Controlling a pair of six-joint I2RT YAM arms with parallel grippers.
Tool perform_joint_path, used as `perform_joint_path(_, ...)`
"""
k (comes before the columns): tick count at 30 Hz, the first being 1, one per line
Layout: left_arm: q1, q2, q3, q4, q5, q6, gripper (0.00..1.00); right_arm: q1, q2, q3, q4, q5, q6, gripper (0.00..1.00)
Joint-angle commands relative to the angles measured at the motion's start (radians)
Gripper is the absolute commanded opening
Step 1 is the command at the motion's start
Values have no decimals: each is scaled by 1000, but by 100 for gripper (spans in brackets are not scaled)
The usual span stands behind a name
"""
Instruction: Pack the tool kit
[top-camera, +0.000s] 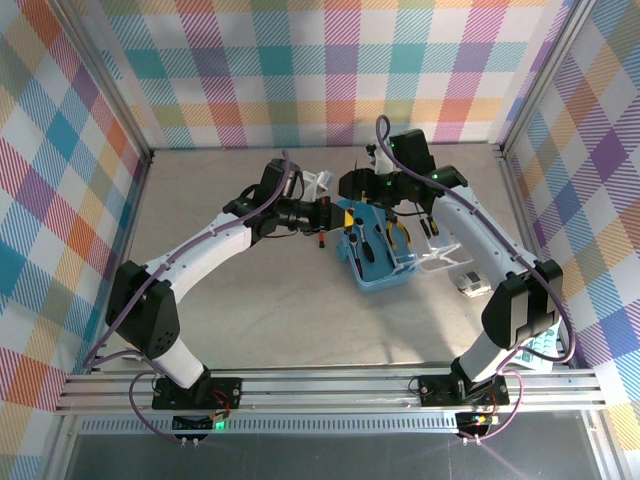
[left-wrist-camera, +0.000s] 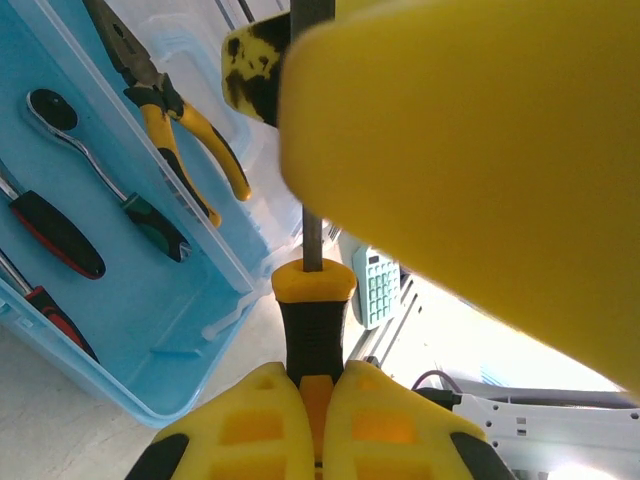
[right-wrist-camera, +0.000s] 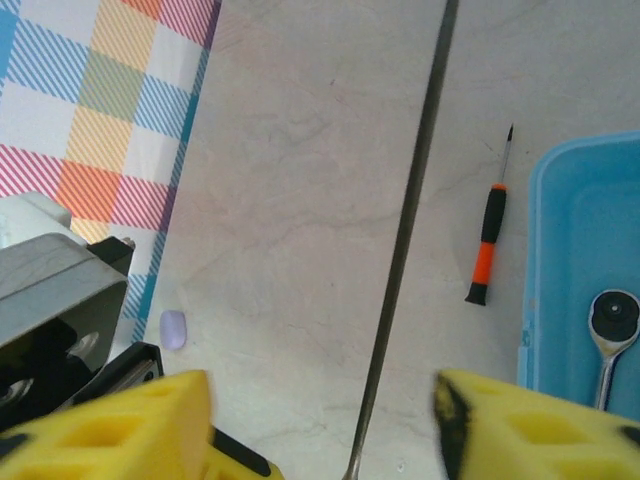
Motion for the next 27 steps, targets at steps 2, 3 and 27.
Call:
perform_joint_path(2, -8, -37, 11, 42, 29, -4, 0, 3, -4, -10, 29, -9, 16, 36)
perform_joint_path(3, -8, -36, 11, 44, 28, -4, 0, 3, -7, -11, 30, -9, 14, 32)
perform_joint_path(27, 152, -18, 121, -521, -488, 274, 100, -305, -109, 11, -330, 188, -427, 0)
